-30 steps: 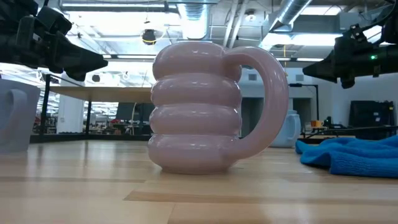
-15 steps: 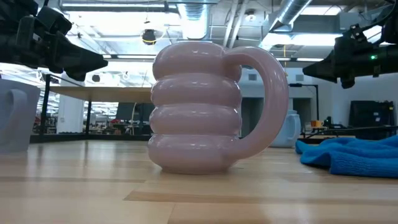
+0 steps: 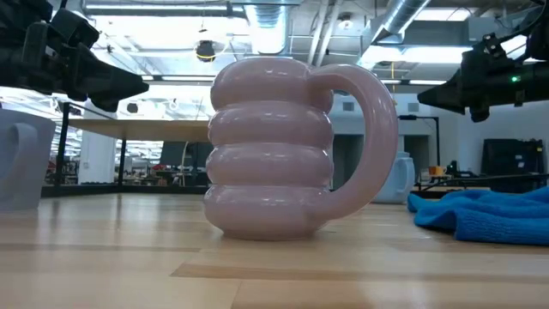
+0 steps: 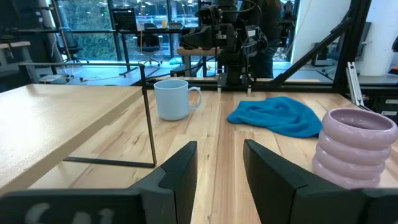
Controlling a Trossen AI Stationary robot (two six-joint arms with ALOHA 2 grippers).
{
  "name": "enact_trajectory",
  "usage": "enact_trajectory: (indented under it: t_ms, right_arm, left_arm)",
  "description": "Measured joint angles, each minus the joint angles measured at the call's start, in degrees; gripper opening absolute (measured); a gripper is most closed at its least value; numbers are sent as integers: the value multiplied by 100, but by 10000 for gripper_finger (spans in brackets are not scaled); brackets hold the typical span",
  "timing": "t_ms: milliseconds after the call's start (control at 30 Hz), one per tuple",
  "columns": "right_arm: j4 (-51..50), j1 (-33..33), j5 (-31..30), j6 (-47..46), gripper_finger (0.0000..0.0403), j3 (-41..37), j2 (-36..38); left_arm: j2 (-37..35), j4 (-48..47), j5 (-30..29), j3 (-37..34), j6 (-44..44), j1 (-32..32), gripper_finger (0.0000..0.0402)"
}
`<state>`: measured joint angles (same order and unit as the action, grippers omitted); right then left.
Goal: Stack small to large cups/mugs on shelf
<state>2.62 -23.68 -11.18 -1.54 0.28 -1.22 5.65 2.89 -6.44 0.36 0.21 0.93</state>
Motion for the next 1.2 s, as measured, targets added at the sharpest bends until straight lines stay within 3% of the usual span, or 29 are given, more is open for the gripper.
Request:
enact_trajectory:
  t_ms: [1200]
  right_arm:
    - [1, 2, 0, 0, 93, 0, 1]
  left_arm:
    - [0, 0, -2, 0, -46, 2, 121]
